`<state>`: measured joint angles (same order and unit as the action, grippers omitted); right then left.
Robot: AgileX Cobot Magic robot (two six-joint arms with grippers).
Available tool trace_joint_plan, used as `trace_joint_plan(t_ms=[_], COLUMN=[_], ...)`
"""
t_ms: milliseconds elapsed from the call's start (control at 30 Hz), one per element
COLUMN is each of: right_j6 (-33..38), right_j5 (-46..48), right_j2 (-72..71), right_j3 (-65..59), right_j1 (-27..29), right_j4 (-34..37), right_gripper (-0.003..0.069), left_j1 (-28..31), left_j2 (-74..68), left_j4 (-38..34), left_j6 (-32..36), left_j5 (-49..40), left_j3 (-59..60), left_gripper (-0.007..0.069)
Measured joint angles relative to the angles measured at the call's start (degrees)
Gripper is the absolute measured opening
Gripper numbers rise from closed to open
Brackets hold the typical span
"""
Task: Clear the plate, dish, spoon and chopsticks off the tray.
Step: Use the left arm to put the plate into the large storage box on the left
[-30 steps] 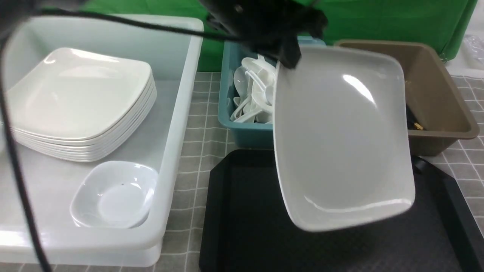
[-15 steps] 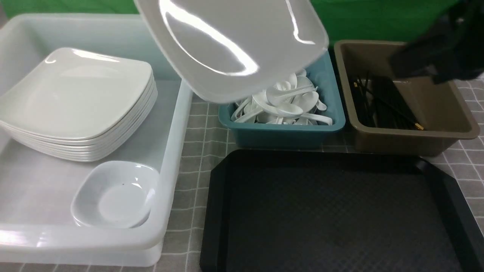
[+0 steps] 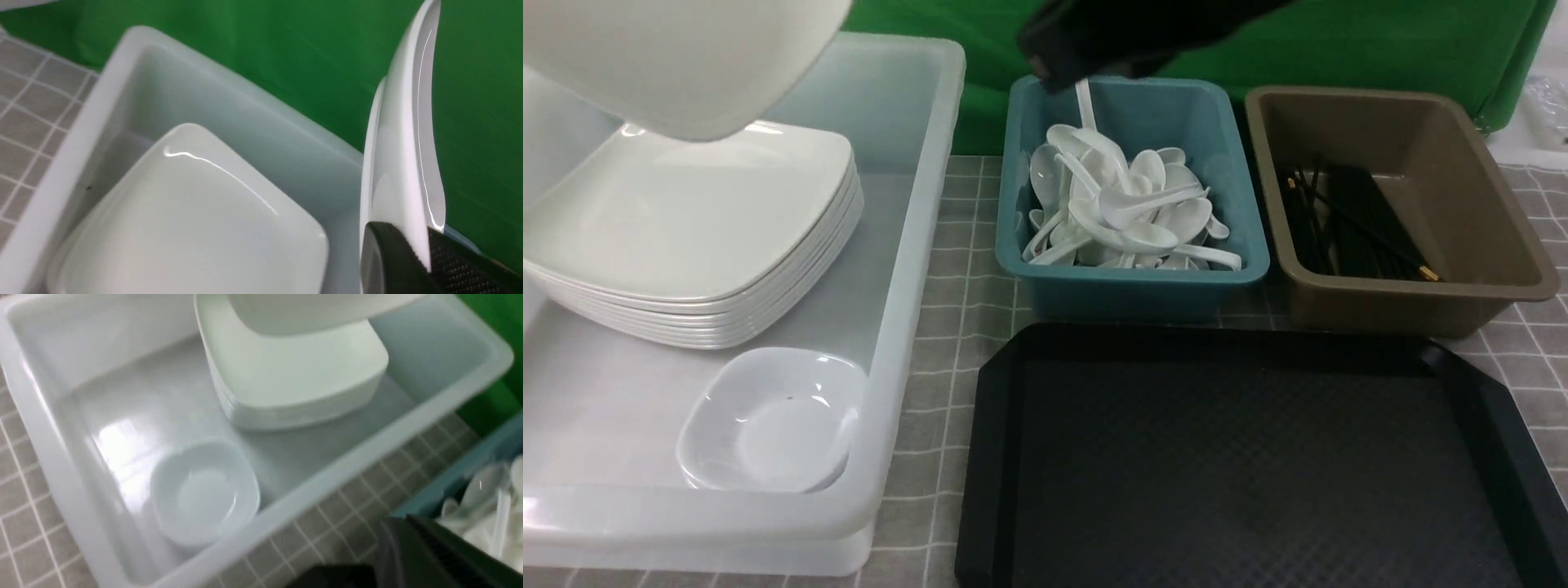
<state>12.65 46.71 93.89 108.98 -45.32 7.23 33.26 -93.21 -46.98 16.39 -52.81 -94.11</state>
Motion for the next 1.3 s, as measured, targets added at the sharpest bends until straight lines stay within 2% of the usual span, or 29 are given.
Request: trace_joint_plan(t_ms=[33,133,267,533,867,967,1067,1300], right_j6=[0.0,0.2,0.4,0.4,0.3,0.0,0.0,-0.1], right_j5=[0.0,-5.4,-5.6,-5.6,-5.5,-4.3,-2.8,-0.2], right_j2=[0.1,2.5,3.9,4.8,4.8,4.8,4.8,4.7], right_j3=[0.0,0.0,0.0,0.0,0.0,0.0,0.0,0.0], right_j1=[0.0,-2.7,-4.1,-4.5,-4.6,-4.6,-4.6,-4.6], right_j4=[0.0,0.0,0.1,0.2,0.2,0.2,0.3,0.4], right_gripper=[0.0026,0.0027,0.0027,0.0027,0.0028,0.0028,0.0028,0.0028], left_j1=[0.0,-0.1,-0.1,-0.1,-0.1,-0.1,-0.1,-0.2], left_j2=[0.0,-0.2,-1.8,-7.6,-9.6,-10.3,-11.1,-11.7], left_j4=[0.0,-0.5,-2.8,-7.6,-5.1,-4.9,-4.3,-3.0], left_j6=[0.1,2.2,6.3,13.9,18.0,20.0,20.6,20.0], left_j5=[0.0,8.8,15.2,11.3,13.3,14.9,16.3,18.3], left_j3=[0.0,8.7,13.5,14.4,14.4,14.4,14.4,14.3], left_gripper=[0.0031,0.0031,0.0031,0.0032,0.0034,0.0073,0.0153,0.0423])
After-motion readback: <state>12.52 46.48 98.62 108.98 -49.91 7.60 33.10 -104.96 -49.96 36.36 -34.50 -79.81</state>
